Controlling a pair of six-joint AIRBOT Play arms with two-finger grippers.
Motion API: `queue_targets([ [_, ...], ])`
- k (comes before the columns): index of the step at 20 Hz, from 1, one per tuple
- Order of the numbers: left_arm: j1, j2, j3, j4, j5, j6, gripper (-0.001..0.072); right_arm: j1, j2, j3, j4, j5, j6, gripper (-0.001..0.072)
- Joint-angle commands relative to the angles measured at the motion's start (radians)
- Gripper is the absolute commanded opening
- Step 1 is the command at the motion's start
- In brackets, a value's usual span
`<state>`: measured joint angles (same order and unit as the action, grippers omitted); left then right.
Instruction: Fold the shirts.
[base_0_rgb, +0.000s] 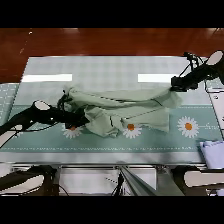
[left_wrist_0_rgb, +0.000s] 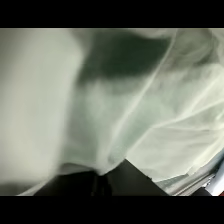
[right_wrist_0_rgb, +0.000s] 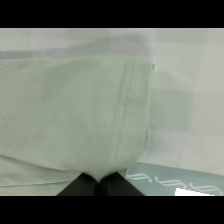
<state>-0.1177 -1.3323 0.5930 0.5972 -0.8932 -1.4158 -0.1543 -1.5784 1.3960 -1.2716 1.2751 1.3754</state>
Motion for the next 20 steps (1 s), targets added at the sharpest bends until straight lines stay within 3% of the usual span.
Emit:
queue_targets([
  [1, -0.006, 0.016, 0.045, -0.074, -0.062, 0.097, 0.0027, -0.001, -0.001, 0.000, -0.021, -0.003, 0.000, 0.0025],
  [6, 0.064, 0.250, 0.201, -0.074, -0.160, 0.092, 0.0026, -0.013, 0.065, 0.001, 0.008, -0.002, 0.000, 0.0025],
  [12, 0.259, 0.473, 0.486, -0.074, -0.252, 0.077, 0.0027, -0.056, 0.330, 0.001, 0.068, -0.060, -0.001, 0.0025],
  [17, 0.443, 0.528, 0.901, -0.075, -0.253, 0.088, 0.0027, -0.125, 0.626, 0.102, 0.298, -0.202, -0.002, 0.0024],
  [20, 0.456, 0.542, 1.174, -0.074, -0.253, 0.099, 0.0026, -0.125, 0.742, 0.285, 0.314, -0.259, 0.001, 0.0024],
])
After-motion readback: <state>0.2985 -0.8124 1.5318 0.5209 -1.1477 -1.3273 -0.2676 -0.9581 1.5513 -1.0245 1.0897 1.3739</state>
